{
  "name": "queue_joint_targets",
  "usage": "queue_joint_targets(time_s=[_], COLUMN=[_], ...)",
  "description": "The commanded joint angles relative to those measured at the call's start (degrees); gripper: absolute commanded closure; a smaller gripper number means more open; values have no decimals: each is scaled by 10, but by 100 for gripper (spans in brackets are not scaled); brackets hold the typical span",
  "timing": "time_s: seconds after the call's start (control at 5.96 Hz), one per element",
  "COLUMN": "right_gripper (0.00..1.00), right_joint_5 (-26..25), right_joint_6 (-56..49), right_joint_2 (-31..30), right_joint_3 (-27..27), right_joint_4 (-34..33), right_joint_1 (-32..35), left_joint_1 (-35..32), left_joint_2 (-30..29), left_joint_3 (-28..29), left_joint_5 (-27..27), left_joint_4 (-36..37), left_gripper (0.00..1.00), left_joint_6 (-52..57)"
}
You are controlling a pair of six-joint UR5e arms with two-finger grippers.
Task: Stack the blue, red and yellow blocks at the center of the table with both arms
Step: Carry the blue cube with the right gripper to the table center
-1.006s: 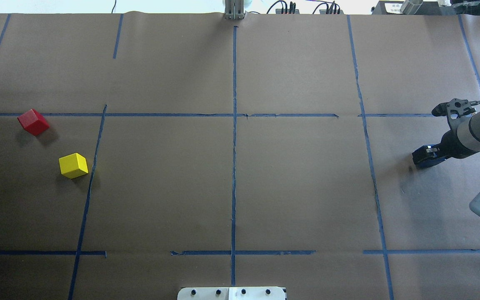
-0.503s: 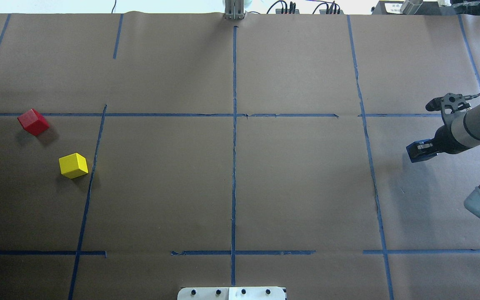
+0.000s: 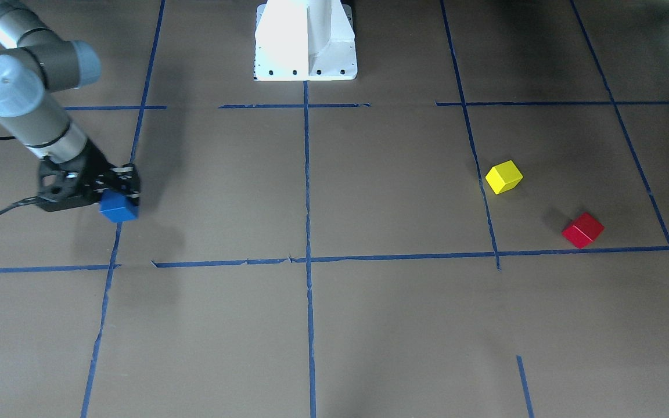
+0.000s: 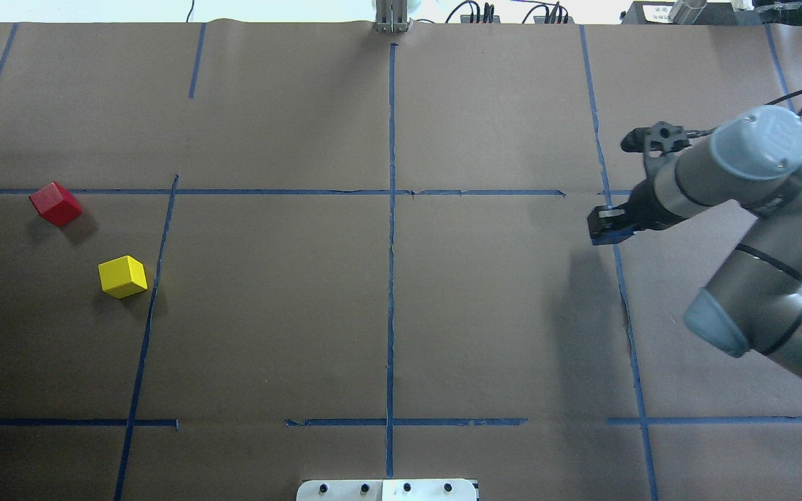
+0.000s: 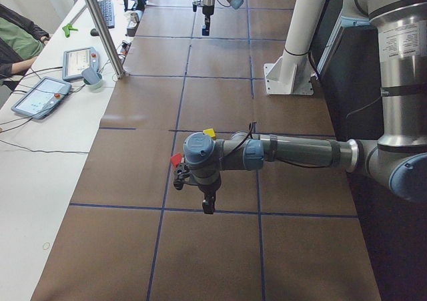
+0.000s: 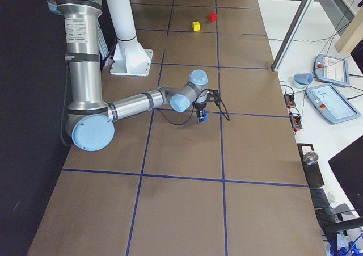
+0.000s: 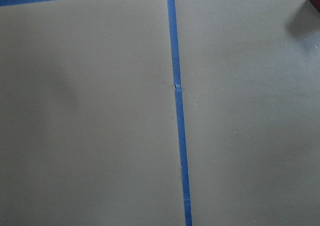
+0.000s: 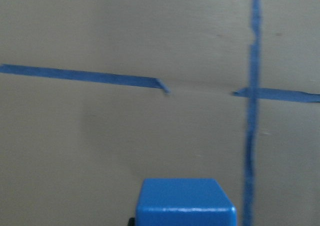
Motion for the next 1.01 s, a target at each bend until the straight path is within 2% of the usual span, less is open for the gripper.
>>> queue_joint_targets(time_s=[0.0,0.34,0.5,0.67,0.84], right_gripper=[98,97,97,94,71], right_joint_5=[-71,-123,-126,-142,-141], right_joint_6=[115,195,197,196,195], right_joint_2=[177,306,330,333,332], right_joint_3=[-63,-186,-217,-226,-227], right_joint_4=[-105,-108,-107,-107,-106], right_joint_1=[-90,-148,-159,-171,-171], left_joint_1=[0,-1,-1,-1,0], left_joint_2=[-1,-1,-1,-1,-1], left_joint_3=[-1,-1,0,1,2], left_joint_5=[0,0,0,0,0], left_joint_4=[-1,-1,0,0,0], left_gripper=[0,0,0,0,0], left_joint_6=[0,0,0,0,0])
